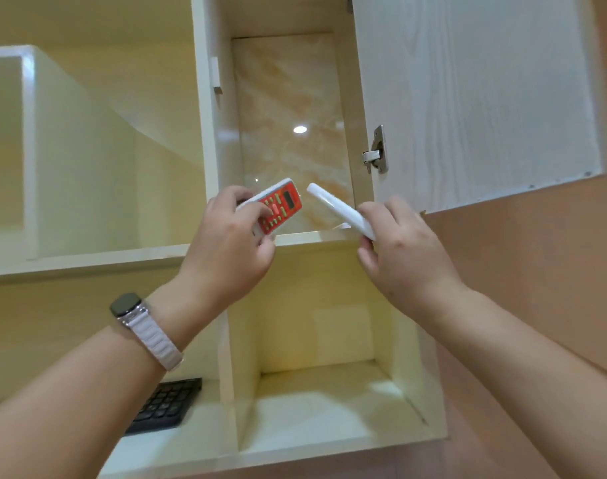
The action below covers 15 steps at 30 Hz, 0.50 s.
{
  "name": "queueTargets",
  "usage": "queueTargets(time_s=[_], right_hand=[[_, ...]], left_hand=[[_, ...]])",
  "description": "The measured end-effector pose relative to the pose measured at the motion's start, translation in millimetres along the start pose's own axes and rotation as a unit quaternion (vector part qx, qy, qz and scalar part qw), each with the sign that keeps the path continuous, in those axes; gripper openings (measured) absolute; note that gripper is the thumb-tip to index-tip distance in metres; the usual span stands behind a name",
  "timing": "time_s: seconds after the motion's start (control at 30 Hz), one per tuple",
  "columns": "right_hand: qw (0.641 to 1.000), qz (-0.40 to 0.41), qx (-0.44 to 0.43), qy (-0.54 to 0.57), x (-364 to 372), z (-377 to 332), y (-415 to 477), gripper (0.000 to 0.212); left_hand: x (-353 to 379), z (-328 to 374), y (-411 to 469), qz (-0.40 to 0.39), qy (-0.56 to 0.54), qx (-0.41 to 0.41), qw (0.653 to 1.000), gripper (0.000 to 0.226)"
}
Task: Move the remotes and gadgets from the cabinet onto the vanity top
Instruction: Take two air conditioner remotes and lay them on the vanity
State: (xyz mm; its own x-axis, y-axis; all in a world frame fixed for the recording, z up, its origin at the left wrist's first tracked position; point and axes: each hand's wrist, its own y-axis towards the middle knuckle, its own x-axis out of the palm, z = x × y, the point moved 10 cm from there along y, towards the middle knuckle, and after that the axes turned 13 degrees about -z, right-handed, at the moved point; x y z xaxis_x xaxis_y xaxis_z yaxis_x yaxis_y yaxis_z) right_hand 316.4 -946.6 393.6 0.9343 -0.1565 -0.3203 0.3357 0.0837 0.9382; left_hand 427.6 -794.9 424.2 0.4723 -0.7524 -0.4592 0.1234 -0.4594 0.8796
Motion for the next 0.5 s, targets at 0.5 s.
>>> queueTargets(time_s=[0.5], right_hand=[[0.953,-0.078,0.212,0.201,37.7,9.6,-57.8,0.012]], left_hand=[[24.1,-23.5,-57.2,-0.007,-0.186,-0.108,0.977,0.045]])
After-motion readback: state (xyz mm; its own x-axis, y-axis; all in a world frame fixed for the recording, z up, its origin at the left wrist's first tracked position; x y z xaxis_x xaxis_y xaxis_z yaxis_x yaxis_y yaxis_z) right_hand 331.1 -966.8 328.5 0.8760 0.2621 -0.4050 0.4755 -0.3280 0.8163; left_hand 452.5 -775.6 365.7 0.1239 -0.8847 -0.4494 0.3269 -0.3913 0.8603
